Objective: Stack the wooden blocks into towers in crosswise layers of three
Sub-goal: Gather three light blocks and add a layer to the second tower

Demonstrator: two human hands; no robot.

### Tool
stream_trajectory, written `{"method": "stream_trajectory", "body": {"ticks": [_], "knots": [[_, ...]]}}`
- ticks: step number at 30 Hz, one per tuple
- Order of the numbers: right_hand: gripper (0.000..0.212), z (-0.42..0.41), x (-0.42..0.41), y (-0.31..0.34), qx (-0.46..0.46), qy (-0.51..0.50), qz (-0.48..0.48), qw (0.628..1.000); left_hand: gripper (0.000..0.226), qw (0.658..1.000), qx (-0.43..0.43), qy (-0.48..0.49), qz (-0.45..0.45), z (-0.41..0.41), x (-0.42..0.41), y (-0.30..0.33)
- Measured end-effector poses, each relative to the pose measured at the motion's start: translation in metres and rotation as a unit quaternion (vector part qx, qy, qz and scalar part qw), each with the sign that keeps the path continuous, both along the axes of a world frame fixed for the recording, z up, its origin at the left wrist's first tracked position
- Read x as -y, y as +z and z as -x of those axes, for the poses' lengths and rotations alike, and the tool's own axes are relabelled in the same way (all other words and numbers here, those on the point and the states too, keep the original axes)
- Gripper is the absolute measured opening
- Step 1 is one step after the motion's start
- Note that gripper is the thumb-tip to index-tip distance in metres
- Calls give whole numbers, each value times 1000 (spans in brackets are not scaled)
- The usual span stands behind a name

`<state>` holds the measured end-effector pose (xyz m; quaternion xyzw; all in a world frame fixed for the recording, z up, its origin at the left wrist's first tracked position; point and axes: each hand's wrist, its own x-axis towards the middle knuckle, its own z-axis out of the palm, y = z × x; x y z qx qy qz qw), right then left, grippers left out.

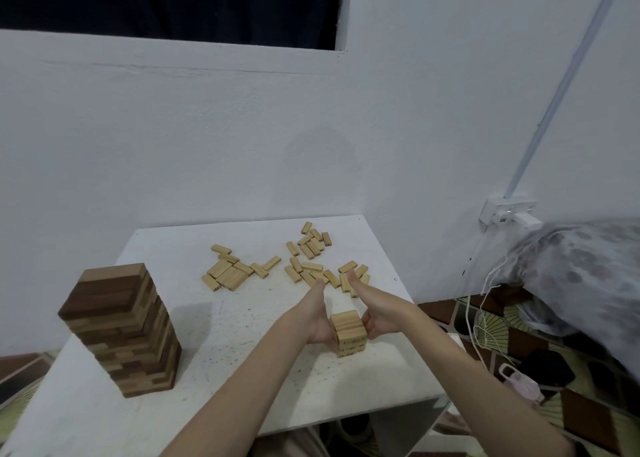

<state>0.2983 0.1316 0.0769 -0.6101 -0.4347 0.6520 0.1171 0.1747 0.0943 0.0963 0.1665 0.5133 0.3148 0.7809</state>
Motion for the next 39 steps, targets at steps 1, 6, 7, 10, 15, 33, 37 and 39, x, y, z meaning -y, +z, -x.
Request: {"method": "stream_trajectory", "body": {"ticks": [1,6,7,10,15,33,37,39], "knots": [[87,0,-1,-1,1,2,0,1000,73,1000,2,0,1,0,0,0],[90,-2,-3,-1,10,-20,-16,1000,76,1000,-8,15,9,3,2,2],[90,-4,-4,-2,14,-28,-25,999,78,1000,-13,27,9,4,2,1],[93,-7,-6,-7,13,-45,-21,999,80,999,-6,48,17,6,4,-2],[98,-5,-5,-21,7,-45,1,999,80,997,16,66,35,-1,9,-2],[89,-8,-1,-15,-10,-26,27,999,83,995,18,52,78,5,-9,-31],[81,-16,-6,-16,38,-5,-7,999,67,999,-8,31,38,8,-17,-44],[60,-27,-14,-17,140,39,-88,985,41,985,-168,-17,-37,12,-20,-50]]}}
